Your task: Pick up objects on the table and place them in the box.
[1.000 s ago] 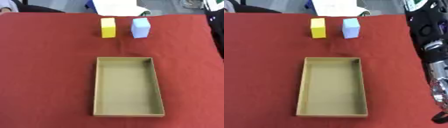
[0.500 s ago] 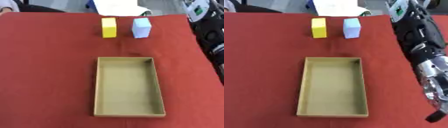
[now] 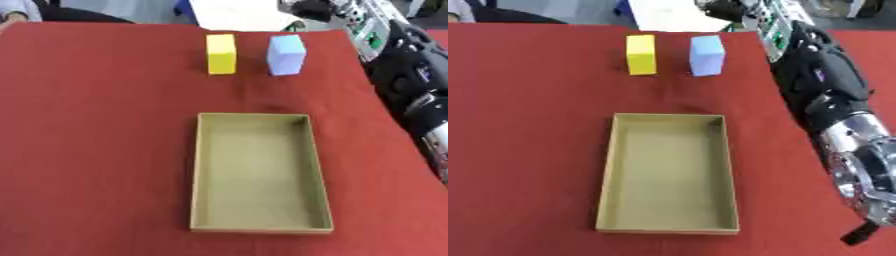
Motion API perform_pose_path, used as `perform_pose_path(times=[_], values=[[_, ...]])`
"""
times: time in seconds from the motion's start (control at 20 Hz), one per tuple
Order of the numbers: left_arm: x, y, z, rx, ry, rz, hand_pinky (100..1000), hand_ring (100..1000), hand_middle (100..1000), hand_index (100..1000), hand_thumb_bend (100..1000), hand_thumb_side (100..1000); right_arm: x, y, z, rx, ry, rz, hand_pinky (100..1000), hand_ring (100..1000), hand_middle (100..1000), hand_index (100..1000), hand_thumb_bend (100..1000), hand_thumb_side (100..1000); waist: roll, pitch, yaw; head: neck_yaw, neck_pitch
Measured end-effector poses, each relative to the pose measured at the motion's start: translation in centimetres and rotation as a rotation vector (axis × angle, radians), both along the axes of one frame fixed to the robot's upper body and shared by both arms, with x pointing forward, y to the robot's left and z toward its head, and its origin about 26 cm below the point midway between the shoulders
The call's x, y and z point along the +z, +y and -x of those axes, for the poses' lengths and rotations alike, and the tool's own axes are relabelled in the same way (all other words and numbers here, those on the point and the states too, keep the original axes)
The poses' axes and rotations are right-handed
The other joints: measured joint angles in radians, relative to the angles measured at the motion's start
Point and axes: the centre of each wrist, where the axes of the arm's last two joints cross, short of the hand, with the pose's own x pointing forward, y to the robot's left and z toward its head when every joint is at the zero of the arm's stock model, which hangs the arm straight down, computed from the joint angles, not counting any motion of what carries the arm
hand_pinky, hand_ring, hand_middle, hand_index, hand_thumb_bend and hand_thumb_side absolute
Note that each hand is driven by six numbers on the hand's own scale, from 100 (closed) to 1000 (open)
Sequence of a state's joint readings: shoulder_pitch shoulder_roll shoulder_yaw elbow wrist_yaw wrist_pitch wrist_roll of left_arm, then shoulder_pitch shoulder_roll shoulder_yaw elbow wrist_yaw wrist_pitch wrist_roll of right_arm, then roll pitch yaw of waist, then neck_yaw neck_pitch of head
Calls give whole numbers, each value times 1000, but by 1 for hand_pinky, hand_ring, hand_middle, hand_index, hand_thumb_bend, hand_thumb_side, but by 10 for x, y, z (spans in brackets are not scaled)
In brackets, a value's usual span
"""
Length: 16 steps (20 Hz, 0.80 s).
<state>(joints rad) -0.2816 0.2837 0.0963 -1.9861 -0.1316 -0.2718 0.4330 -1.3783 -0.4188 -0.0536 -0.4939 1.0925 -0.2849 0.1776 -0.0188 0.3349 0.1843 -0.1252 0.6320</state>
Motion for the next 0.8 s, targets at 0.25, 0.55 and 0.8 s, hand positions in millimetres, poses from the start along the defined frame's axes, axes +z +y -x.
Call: perform_pose_path(times=[0.25,0.55,0.8], values=[[0,0,0,0,3,-1,818,691,652,794,254,737,0,-2,0,18,36,73,863,916,867,954,130,836,2,0,-4,1,1],[0,0,0,-1,7,-3,818,691,653,794,250,737,-8,-2,-2,77,137,174,882,930,884,974,235,551,2,0,-5,4,2],[0,0,0,-2,11,-6,818,690,653,794,245,738,-6,-1,-3,88,210,249,891,932,893,1000,267,422,2,0,-4,5,5]])
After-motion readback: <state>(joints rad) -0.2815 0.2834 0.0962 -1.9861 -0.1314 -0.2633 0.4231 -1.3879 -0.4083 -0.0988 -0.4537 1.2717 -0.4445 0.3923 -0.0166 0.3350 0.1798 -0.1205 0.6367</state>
